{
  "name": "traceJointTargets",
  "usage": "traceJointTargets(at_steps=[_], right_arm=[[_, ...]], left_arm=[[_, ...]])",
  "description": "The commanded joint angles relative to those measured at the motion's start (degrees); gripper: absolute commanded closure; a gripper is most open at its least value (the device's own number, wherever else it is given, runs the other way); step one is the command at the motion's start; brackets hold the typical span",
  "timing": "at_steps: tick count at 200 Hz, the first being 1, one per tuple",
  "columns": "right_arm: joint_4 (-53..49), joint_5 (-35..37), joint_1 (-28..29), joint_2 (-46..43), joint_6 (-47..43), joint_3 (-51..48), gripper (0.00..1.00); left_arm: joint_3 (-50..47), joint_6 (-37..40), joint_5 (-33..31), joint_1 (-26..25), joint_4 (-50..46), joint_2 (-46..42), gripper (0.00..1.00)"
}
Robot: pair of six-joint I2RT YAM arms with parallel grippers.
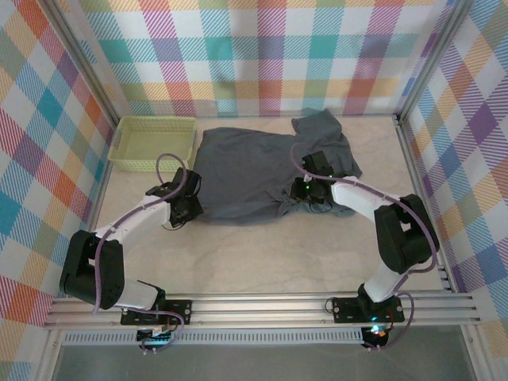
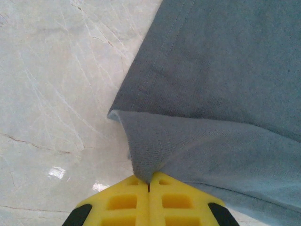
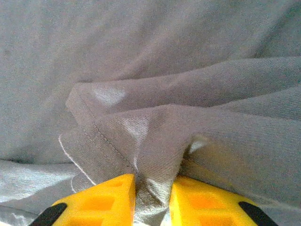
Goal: Fold the inside-out t-shirt
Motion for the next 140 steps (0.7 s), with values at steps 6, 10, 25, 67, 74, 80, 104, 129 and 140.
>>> traceJointTargets(at_steps=[6, 10, 25, 67, 74, 80, 104, 129, 140], right_arm=[[0.07, -2.69, -0.06, 0.77, -1.05, 1.57, 0.72], [-0.06, -2.8, 0.01, 0.92, -1.08, 1.65, 0.71], [-0.78, -2.73, 0.4, 0.86, -1.25, 1.97, 0.67], [-0.97, -2.45, 0.58, -0.58, 0.12, -0.88, 0.6], [-0.43, -2.67, 0.58, -0.55, 0.48, -1.57, 0.59], [0.18, -3.08, 0.59, -0.48, 0.67, -2.11, 0.58], [1.77, -4.82, 0.72, 0.21, 1.67, -2.9, 0.58], [0.92, -4.16, 1.04, -1.44, 2.17, -2.82, 0.65], [-0.83, -2.46, 1.02, -3.59, 1.87, -2.8, 0.68]], left_arm=[[0.87, -0.51, 0.24, -0.64, -0.9, -0.75, 1.0], [0.93, -0.51, 0.24, -0.64, -0.89, -0.7, 1.0], [1.1, -0.42, 0.23, -0.64, -0.91, -0.49, 1.0], [1.13, -0.54, 0.24, -0.65, -0.76, -0.53, 1.0], [1.14, -0.54, 0.23, -0.65, -0.72, -0.52, 1.0], [1.12, -0.53, 0.2, -0.65, -0.72, -0.43, 1.0], [1.41, -0.39, 0.34, -0.64, -0.84, -0.22, 1.0], [1.44, -0.46, 0.13, -0.66, -1.14, -0.64, 1.0], [1.34, -0.42, 0.06, -0.64, -1.29, -0.82, 1.0]])
